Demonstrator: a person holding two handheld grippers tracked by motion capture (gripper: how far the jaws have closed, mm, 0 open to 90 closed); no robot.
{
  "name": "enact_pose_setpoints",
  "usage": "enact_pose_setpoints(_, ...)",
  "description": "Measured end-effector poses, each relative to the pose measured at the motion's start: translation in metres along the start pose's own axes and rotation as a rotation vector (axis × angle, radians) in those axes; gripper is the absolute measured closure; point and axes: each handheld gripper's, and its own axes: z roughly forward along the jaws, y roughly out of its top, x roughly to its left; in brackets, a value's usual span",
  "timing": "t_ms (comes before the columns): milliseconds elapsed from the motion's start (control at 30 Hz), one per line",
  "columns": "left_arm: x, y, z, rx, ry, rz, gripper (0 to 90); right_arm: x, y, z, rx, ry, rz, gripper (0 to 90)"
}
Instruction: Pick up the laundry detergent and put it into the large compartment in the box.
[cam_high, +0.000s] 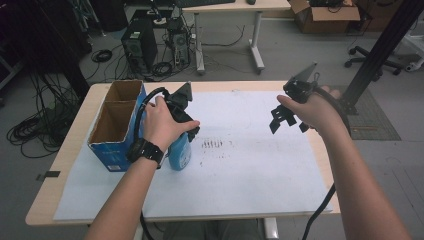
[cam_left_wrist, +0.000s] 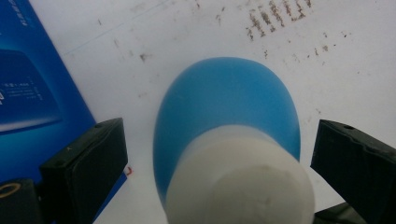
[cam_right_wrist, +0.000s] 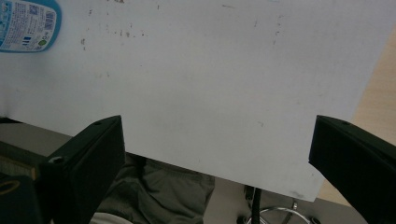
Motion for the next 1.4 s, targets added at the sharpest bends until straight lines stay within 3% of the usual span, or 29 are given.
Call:
enact_pose_setpoints(367, -0.004, 0.002, 0.006, 0.017, 0.018, 0.012, 6.1, -0.003, -0.002, 0.001, 0.0, 0.003, -0.001, 3.8)
enact_pose_setpoints(1400, -0.002, 0.002, 0.011, 0.039, 0.029, -0.011, 17.5, -0.006, -0.004, 0.004, 0.009, 0.006, 0.001, 3.8)
